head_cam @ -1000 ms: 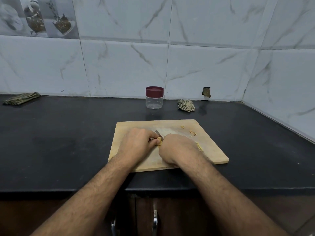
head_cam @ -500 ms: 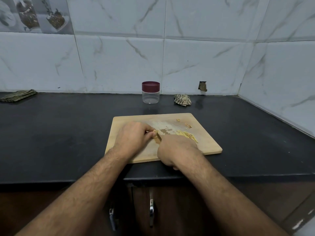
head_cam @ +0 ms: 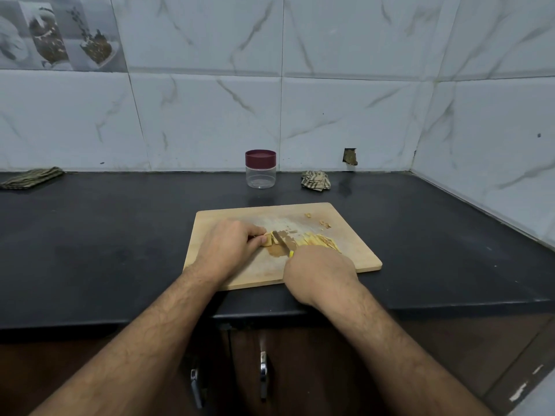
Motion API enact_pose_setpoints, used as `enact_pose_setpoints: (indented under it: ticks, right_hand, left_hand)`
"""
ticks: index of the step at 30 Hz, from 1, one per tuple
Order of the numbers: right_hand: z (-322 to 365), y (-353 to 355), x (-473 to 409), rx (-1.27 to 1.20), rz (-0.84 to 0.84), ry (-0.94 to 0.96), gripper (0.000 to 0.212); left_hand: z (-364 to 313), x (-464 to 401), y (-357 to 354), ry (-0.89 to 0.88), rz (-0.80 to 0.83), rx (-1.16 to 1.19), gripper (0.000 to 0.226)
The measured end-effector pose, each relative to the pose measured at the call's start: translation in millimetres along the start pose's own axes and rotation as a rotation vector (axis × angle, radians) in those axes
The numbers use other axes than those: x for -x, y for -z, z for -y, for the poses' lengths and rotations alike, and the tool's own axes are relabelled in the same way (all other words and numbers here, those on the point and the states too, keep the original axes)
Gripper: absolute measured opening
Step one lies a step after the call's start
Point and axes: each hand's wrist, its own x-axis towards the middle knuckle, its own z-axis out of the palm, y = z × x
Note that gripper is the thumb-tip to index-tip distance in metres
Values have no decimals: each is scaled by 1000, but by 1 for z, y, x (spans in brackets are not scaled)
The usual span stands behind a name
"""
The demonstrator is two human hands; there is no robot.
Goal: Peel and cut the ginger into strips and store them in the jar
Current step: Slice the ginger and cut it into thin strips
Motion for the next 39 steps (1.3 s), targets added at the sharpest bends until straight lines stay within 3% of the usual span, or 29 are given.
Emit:
enact_pose_setpoints:
  ticks: [16, 39]
  right_hand:
    - [17, 5, -20, -9, -49, 2, 36]
    - [28, 2, -40, 63, 21, 15, 34]
  left_hand:
    - [0, 0, -1, -8, -6, -54, 17]
    - [4, -4, -7, -13, -55, -45, 19]
